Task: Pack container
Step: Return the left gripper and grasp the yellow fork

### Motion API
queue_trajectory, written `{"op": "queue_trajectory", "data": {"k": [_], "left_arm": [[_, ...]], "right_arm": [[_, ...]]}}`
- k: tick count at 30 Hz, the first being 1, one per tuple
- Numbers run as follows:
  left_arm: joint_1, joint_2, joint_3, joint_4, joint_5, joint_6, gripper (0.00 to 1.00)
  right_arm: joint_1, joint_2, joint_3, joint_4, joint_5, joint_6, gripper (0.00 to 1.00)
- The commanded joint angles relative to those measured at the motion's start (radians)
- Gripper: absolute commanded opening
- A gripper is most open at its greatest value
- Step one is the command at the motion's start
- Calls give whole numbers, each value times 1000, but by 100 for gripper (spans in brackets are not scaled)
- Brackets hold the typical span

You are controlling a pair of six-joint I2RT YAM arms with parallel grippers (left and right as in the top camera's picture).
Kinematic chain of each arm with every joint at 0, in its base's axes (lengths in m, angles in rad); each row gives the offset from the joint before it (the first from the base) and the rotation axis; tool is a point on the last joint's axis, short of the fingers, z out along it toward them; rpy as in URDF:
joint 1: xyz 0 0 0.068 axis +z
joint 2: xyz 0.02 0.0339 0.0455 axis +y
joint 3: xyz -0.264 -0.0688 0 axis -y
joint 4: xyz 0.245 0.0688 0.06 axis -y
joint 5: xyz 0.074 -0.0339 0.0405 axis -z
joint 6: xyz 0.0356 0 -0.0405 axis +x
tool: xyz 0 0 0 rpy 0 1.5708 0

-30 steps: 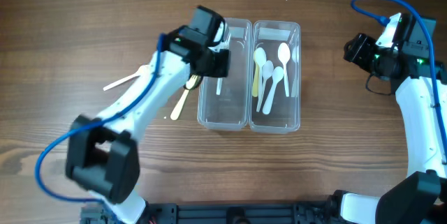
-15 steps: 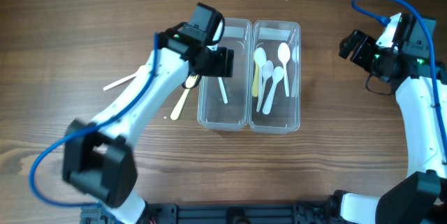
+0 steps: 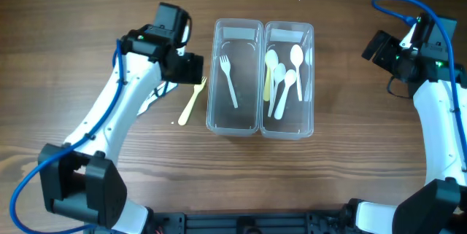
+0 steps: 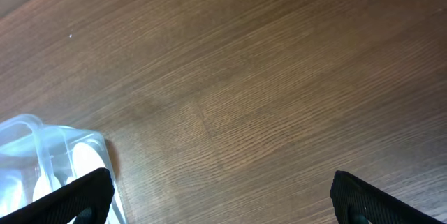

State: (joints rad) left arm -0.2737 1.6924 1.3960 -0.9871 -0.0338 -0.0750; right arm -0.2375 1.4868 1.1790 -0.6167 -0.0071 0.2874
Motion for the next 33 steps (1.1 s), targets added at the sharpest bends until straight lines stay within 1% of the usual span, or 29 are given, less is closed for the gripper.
{"op": "queue_trajectory", "data": {"k": [1,3,4,6,9,14,18,22,25,27,29,33], "left_arm": [[31,44,-87,21,117,291,80],[32,63,-129,49,116,303,75],[28,76,-157,77,116,293,71],[14,93,-207,131,105,257,66],[-4,116,-272,204,95,198,66],[-11,130,-356,277,93,198,64],[-11,130,-397,319,93,198,58],[-11,130,-430,349,93,197,47],[-11,130,-430,345,93,197,30],[-11,130,-430,342,93,197,21],[-11,130,-430,340,93,197,16],[-11,130,-430,332,93,197,12]], "right_arm": [[1,10,6,3,26,4,100],[1,10,6,3,26,4,100],[1,10,6,2,26,4,99],[1,10,6,3,26,4,100],[1,10,6,3,26,4,100],[1,10,6,2,26,4,100],[1,10,6,2,26,3,100],[1,10,6,2,26,3,100],[1,10,6,2,26,4,100],[1,10,6,2,26,3,100],[1,10,6,2,26,3,100],[1,10,6,2,26,3,100]]}}
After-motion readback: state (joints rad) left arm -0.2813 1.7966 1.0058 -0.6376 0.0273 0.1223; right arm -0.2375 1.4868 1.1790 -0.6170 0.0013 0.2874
